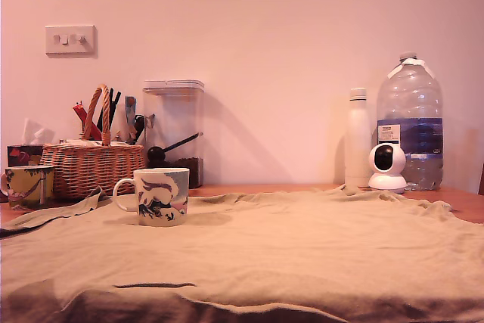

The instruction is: Pick up the coffee capsules on the table and drop them inside the coffee cup

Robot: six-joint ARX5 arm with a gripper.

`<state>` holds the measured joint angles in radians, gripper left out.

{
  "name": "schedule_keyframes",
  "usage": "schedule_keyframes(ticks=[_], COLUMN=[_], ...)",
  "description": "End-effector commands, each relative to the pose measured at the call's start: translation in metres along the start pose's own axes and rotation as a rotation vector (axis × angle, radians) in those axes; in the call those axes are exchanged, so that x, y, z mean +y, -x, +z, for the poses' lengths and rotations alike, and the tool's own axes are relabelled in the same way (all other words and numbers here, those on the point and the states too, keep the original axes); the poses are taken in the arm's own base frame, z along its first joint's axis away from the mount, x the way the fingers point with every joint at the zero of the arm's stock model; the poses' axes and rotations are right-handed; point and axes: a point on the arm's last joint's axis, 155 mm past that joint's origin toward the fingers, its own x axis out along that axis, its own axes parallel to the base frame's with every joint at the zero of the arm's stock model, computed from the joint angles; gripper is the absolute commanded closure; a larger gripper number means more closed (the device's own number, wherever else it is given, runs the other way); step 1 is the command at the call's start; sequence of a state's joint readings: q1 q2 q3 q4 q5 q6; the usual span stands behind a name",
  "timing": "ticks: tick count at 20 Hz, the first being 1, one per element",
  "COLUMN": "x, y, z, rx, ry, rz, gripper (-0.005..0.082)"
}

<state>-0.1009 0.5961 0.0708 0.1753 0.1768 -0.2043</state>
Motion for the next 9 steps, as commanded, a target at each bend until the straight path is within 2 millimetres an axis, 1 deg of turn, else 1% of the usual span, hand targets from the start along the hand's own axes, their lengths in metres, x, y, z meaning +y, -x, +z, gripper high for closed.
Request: schedule_keyframes(ticks=[1, 9], x=[0.001, -0.004], y=[0.004, 0.023], z=[-0.004, 0.003], rx=[-0.003, -0.051], ry=[-0.002, -0.012], rz=[0.002, -0.008], gripper=[0.0788, 0.0788])
